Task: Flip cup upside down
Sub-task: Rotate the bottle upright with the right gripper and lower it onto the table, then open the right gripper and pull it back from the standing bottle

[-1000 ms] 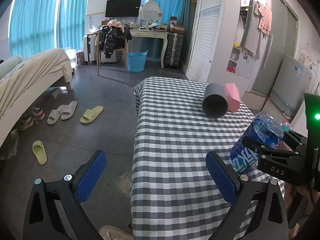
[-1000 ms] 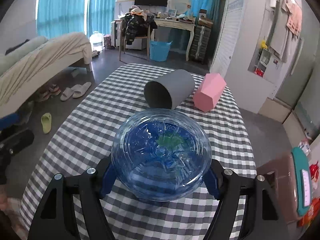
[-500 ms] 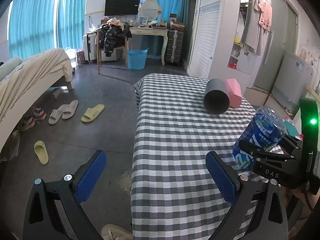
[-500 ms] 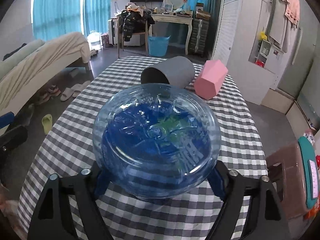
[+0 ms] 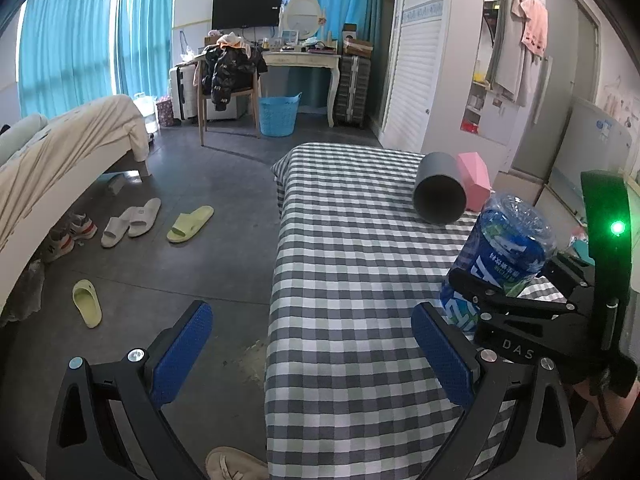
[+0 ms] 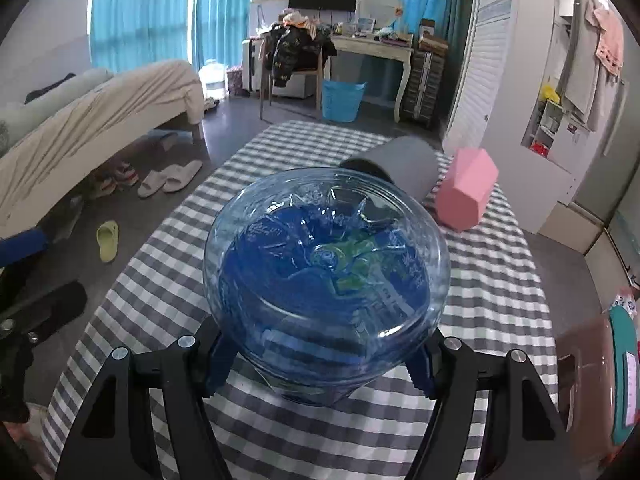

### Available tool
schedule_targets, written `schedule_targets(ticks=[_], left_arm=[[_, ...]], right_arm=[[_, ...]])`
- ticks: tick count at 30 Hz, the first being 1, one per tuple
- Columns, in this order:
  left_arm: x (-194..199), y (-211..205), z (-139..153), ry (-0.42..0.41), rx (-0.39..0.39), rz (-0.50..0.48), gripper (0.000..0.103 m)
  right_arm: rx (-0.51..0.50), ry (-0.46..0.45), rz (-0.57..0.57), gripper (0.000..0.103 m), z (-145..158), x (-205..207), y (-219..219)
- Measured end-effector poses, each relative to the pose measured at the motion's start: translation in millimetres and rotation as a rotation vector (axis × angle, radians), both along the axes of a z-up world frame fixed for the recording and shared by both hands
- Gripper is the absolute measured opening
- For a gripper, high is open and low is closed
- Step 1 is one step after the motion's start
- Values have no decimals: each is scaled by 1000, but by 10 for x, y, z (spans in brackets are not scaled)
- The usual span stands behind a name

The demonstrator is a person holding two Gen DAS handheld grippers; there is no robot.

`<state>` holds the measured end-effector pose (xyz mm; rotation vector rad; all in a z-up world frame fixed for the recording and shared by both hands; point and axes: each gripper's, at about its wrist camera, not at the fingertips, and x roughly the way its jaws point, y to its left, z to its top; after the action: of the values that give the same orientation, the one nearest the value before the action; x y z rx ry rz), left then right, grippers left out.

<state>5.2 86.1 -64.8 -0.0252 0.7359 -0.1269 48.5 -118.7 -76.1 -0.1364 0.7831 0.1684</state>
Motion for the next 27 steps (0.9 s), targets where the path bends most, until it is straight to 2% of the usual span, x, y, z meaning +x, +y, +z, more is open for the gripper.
schedule_targets(ticks=[8, 10, 11, 15, 21, 24, 27], left_arm=[[3, -33, 9, -5, 5, 4, 103], [-19, -44, 23, -11, 8, 8, 103], [-48, -43, 49, -23, 13, 14, 103], [-241, -48, 249, -101, 8, 37, 103], [-682, -115, 714, -280, -27, 48, 103], [-802, -216, 867, -332, -44, 59, 103], [-866, -317, 962, -360, -56, 63, 103]], right_arm=[[24, 3, 3, 72, 7, -20, 6], [30, -16, 13, 92, 61, -54, 5], [23, -35, 9, 95, 101, -88, -1], [19, -90, 8, 96, 319, -229, -25], [79, -204, 8, 98, 831, -585, -214], [101, -280, -9, 103, 1076, -818, -365], [127, -347, -32, 103, 1247, -1051, -541]])
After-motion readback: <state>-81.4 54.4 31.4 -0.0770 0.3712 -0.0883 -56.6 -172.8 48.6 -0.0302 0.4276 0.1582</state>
